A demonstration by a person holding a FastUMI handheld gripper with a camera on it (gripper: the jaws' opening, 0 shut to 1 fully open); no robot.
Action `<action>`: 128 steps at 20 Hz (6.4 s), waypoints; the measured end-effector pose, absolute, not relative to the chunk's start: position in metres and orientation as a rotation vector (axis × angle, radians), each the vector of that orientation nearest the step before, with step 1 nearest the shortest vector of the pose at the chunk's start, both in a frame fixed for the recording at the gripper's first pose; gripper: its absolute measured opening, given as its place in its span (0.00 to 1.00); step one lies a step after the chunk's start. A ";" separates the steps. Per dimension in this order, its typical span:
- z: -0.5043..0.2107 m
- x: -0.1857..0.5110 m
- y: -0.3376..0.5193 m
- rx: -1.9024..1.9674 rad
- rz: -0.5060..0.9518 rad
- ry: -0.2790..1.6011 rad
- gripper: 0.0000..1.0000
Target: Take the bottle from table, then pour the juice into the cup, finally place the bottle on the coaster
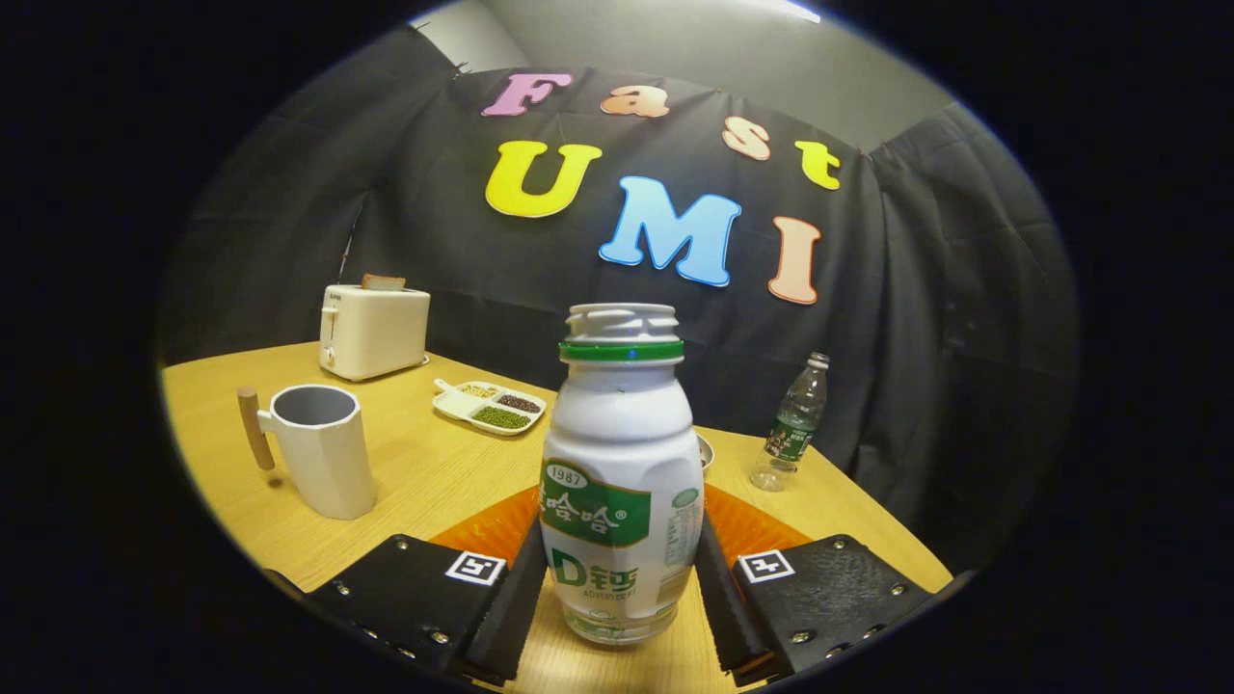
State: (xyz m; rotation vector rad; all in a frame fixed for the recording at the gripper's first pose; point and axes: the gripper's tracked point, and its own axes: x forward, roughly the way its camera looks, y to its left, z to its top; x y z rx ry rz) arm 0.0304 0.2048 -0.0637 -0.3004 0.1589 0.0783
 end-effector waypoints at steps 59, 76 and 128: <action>-0.058 0.059 0.323 -1.322 0.215 0.060 0.72; -0.050 0.066 0.329 -1.586 0.192 -0.014 0.72; -0.016 0.064 0.332 -1.837 0.142 -0.127 0.72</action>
